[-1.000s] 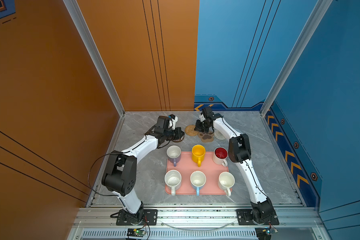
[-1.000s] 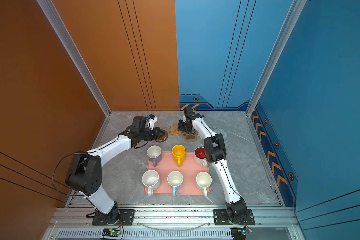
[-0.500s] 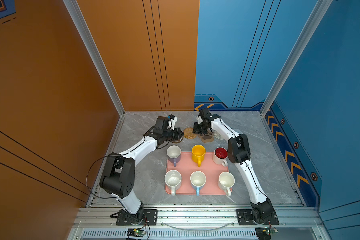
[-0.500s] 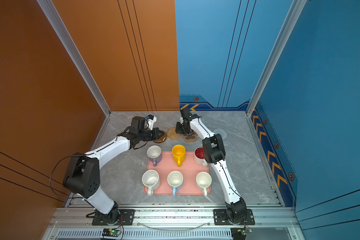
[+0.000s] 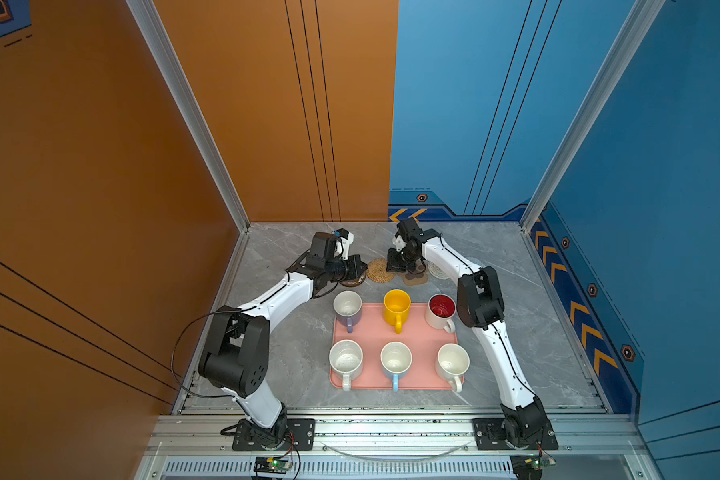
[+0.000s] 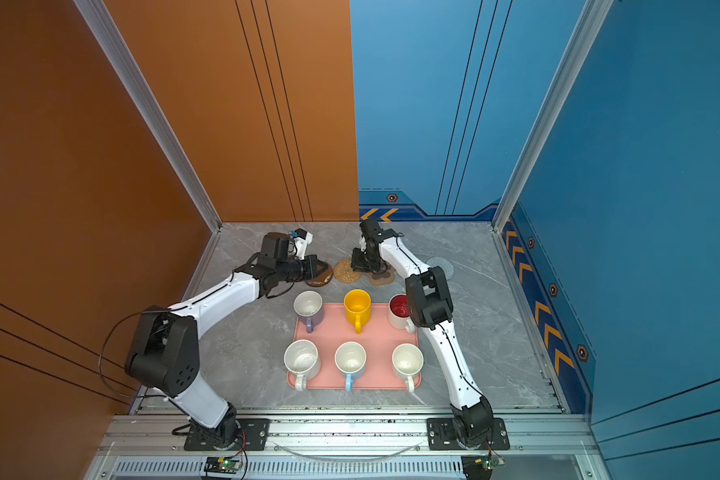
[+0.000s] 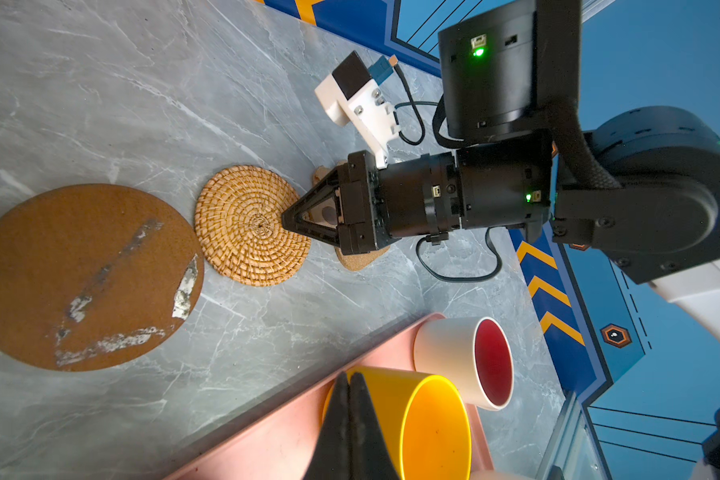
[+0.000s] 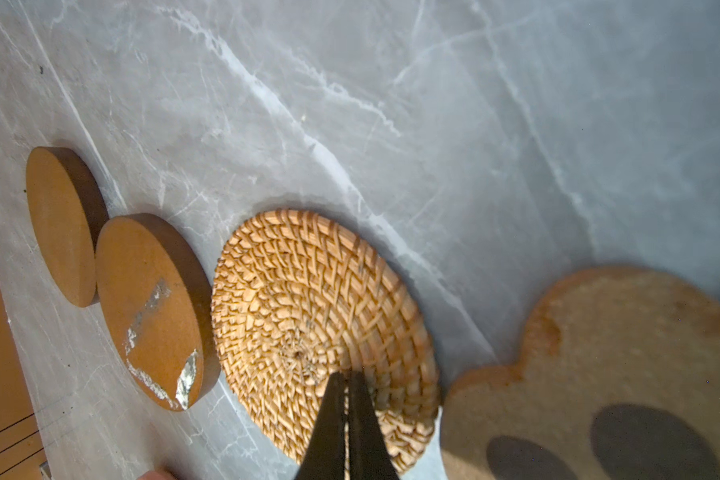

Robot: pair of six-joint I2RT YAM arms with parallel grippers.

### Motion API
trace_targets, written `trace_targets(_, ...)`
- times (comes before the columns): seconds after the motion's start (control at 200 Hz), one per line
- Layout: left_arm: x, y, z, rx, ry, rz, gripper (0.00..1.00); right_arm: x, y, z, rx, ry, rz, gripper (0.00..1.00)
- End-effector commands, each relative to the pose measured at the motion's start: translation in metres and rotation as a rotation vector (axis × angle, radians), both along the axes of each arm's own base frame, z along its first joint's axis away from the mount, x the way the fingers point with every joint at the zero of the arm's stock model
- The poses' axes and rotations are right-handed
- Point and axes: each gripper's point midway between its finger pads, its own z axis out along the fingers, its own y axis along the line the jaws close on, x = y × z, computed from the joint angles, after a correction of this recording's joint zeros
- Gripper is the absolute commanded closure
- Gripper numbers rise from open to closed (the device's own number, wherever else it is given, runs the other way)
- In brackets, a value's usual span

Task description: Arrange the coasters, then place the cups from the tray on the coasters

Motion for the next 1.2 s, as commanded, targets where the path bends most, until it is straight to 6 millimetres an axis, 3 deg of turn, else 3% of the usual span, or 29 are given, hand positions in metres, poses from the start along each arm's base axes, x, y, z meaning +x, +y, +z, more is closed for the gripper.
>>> trace_targets(0.0, -0.003, 0.007, 0.006, 0.006, -0.015, 0.014, 1.0, -0.037, -0.01, -0.027, -0.091, 0.13, 0.03, 0.95)
trace_targets(0.24, -0.001, 0.015, 0.009, 0.025, -0.022, 0.032, 1.0, -0.032, -0.008, -0.016, -0.083, 0.105, 0.023, 0.94)
trace_targets(0.441, 0.006, 0.024, 0.018, 0.047, -0.035, 0.061, 1.0, -0.015, 0.0, 0.018, -0.026, 0.028, 0.03, 0.83)
trace_targets(0.631, 0.012, 0.039, 0.028, 0.157, -0.044, 0.099, 0.82, 0.002, 0.005, 0.069, 0.049, -0.089, 0.018, 0.68)
trace_targets(0.831, 0.028, 0.07, 0.036, 0.354, -0.037, 0.18, 0.56, 0.005, 0.003, 0.11, 0.088, -0.164, 0.011, 0.65)
trace_targets(1.011, 0.049, 0.101, 0.02, 0.57, 0.041, 0.219, 0.46, -0.006, -0.014, 0.118, 0.065, -0.18, -0.008, 0.65)
trace_targets(1.192, 0.078, 0.123, -0.017, 0.749, 0.129, 0.225, 0.46, -0.021, -0.038, 0.12, 0.06, -0.19, -0.049, 0.65)
